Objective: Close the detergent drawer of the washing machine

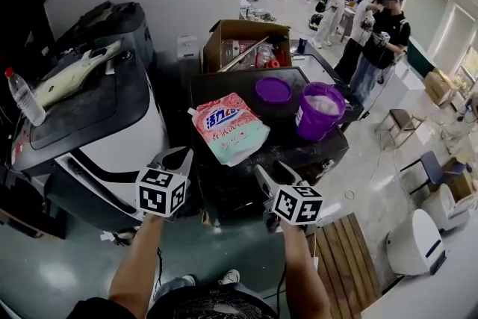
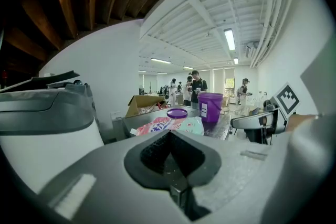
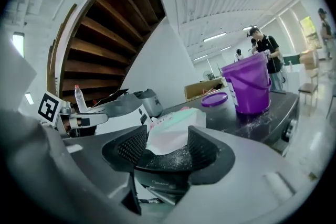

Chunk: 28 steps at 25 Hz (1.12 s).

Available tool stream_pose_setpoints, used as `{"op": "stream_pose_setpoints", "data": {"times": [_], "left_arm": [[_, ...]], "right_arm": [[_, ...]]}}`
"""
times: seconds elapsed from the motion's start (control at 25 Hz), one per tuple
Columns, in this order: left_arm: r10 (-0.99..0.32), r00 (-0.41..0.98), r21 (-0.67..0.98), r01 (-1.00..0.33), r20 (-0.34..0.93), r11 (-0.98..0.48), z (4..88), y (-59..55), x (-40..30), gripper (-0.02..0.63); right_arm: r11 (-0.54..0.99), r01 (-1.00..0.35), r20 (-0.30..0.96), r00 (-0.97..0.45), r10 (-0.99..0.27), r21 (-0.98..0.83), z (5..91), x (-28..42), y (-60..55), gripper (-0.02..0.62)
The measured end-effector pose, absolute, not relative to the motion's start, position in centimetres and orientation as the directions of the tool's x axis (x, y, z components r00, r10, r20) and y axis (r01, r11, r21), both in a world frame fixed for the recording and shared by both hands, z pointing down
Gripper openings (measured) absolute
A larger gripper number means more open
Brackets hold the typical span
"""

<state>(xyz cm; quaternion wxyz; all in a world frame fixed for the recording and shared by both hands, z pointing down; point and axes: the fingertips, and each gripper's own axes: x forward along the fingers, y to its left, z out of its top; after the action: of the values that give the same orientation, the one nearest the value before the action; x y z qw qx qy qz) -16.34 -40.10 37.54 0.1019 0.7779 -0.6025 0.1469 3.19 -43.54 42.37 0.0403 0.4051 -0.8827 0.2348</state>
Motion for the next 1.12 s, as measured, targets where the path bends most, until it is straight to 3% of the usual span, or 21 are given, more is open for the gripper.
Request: {"op": "stream_pose_setpoints", "data": {"times": [0.56,1.12], "left_arm": [[-0.910,0.313,-0.029,-0.942,0.272,-0.333,32.7,-42.8,-16.1,0.000],[-0.857,0.459,-0.025,-0.879,0.235,-0.477,31.6,-45.1,-15.6,0.000]], "right_arm": [[0.509,-0.845,0.214,-0.534,-0.818,-0.165,34.8,5.3,-44.8,0.176],[0.350,-0.935,0.160,-0.354,-0.922,-0.051,30.8,6.3,-43.2,0.037]]}}
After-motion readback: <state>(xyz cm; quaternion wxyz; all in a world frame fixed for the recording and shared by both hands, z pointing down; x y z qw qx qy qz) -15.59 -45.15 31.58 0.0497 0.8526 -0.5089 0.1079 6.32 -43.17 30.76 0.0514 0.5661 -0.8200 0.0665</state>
